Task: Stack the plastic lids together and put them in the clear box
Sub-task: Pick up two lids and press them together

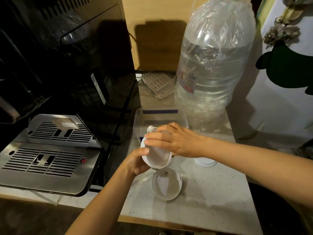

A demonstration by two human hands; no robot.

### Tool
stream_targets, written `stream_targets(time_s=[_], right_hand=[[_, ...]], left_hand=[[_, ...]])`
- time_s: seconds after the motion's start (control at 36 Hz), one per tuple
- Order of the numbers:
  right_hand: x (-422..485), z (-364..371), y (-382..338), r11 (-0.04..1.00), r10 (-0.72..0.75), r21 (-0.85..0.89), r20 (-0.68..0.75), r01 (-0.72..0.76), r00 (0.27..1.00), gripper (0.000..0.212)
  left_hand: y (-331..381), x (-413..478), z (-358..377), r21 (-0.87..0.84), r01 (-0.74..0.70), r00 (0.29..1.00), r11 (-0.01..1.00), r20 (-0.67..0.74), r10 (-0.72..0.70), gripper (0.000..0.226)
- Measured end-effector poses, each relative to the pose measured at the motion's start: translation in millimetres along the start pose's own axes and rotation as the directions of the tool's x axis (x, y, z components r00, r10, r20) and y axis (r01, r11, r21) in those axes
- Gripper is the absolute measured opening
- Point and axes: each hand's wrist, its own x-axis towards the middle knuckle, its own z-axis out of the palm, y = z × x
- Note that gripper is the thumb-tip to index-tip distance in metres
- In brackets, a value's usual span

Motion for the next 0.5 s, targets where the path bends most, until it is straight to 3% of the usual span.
stream_targets(time_s=[0.25, 0.42, 0.5], right_hand=[[0.6, -3.9, -3.5, 0.995, 0.046, 0.093, 0.027, -0.048, 0.999, 0.094], [-5.0, -7.0, 3.2, 0.969, 0.184, 0.151, 0.090, -0.196, 0.979, 0.110], [-12.5, -9.2, 7.1, 0.927, 0.284, 0.211, 0.144, -0.310, 0.948, 0.102]], left_hand=[[-5.9, 2.7, -8.1, -0.021, -0.095, 0.995, 0.995, -0.022, 0.095, 0.057], [-9.4, -0.3, -9.9, -0.122, -0.159, 0.986, 0.980, -0.064, 0.152, 0.069], [-10.6, -3.6, -11.1, -0.174, -0.154, 0.981, 0.973, -0.146, 0.129, 0.085]])
